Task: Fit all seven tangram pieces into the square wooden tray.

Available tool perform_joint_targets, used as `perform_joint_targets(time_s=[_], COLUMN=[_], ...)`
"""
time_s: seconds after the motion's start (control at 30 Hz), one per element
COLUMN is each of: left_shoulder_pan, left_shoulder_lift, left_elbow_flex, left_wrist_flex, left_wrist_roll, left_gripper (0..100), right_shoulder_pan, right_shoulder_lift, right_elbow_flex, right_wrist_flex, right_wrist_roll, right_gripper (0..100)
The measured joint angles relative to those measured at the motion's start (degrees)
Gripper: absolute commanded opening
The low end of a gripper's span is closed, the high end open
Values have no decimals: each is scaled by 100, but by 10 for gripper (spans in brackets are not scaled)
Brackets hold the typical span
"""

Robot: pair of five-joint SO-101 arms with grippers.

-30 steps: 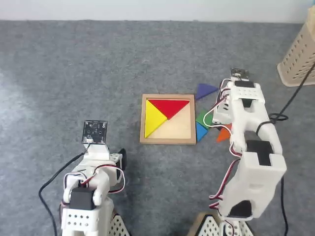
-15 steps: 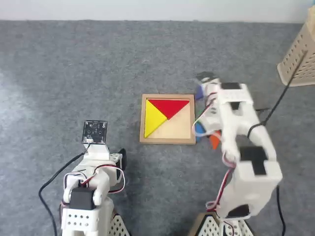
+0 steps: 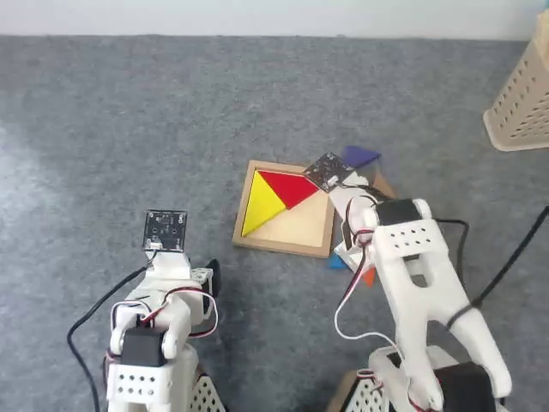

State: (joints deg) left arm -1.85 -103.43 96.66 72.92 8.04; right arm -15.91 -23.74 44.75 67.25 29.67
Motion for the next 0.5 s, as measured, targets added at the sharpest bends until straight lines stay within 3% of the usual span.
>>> perform_joint_targets(time_s=[0.13, 0.27, 0.5], left_shoulder_pan=[0, 0, 9], left_shoulder_lift=[0, 0, 0], left_elbow_flex=[0, 0, 0], left_wrist_flex=[0, 0, 0], left_wrist_roll=[0, 0, 0], left_gripper=[152, 152, 152], right_shoulder_pan=[440, 1081, 1486], right_shoulder_lift=[255, 1257, 2505], right_elbow_flex=[-44, -343, -1011], right_wrist_flex=[-246, -563, -782], right_wrist_roll=[-167, -308, -308], right_gripper=[189, 174, 177])
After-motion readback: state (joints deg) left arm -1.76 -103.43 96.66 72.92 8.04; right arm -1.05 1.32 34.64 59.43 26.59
